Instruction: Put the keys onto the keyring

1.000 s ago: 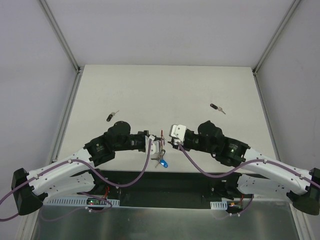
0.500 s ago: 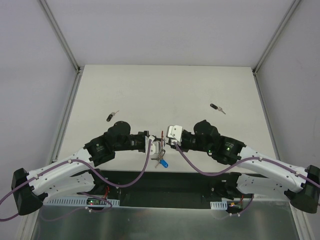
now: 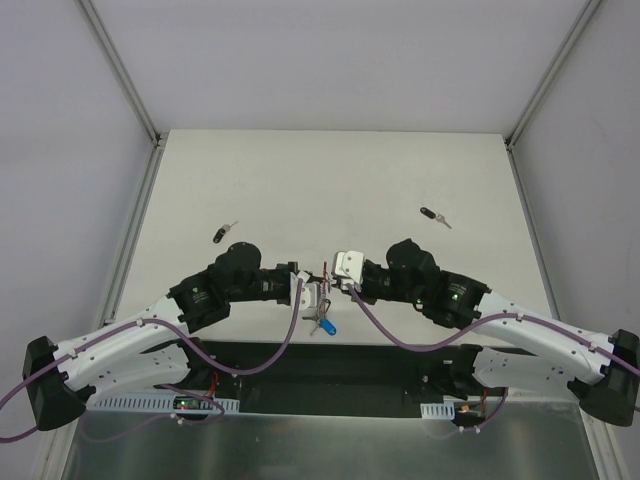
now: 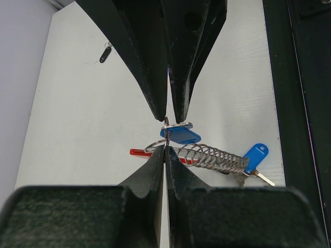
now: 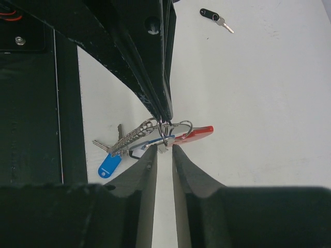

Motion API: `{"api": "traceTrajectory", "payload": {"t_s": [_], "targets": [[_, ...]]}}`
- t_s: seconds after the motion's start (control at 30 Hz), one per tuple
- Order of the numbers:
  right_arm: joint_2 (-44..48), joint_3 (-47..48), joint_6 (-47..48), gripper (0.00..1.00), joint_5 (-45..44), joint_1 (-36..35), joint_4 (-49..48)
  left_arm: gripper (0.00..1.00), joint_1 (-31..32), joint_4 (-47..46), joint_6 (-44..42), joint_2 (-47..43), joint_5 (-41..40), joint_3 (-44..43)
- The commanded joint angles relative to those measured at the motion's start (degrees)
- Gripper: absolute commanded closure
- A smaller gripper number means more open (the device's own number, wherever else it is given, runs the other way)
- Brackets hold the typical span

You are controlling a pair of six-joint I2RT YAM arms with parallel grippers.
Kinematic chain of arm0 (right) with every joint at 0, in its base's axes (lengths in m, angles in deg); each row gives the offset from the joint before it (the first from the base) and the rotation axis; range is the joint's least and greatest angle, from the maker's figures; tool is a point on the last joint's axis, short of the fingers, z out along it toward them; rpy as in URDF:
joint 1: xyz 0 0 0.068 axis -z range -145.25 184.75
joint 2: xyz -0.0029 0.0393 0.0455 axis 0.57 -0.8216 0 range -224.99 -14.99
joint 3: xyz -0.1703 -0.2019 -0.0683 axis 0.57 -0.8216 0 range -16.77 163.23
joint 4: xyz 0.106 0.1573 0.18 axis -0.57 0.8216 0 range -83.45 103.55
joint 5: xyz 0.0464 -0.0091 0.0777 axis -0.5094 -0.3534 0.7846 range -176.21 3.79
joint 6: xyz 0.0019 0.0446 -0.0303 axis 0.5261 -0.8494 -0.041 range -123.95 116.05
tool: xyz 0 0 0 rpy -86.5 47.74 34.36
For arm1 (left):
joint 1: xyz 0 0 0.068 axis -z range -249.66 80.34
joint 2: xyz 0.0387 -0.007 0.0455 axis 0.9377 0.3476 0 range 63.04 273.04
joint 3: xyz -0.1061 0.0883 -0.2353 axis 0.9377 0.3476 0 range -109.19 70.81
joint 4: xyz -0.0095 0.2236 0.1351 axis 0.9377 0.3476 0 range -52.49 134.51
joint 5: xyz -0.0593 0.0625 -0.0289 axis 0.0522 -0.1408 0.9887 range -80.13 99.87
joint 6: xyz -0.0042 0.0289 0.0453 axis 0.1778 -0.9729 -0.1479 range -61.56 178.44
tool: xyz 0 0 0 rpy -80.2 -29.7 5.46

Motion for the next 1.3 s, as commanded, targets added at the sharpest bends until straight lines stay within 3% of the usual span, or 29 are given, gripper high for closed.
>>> {"api": "traceTrajectory", "payload": {"t_s": [0.0, 0.13, 0.4, 1.03, 1.27], "targets": [[-0.3, 3.0, -0.2, 0.8, 1.9, 0.2, -1.3, 1.0, 0.7, -3.5, 0.9, -0.5, 1.9, -2.5], [-0.4, 3.3, -0.2, 0.8, 2.2, 0.2, -1.3, 1.0, 0.7, -3.4, 0.9, -0.4, 2.1, -2.5], [-1.0, 4.1, -0.3, 0.99, 3.2, 0.2, -1.0, 1.0, 0.8, -3.2, 1.2, -0.2, 2.1, -2.9], [-3.0, 6.0, 1.2, 0.99, 2.5, -1.7, 1.0, 1.0, 0.8, -0.9, 2.6, 2.1, 1.5, -5.1], [-2.6, 5.4, 2.6, 0.99, -1.2, -3.2, 1.8, 1.0, 0.7, -0.9, 7.4, 2.2, -2.3, -6.9]]}}
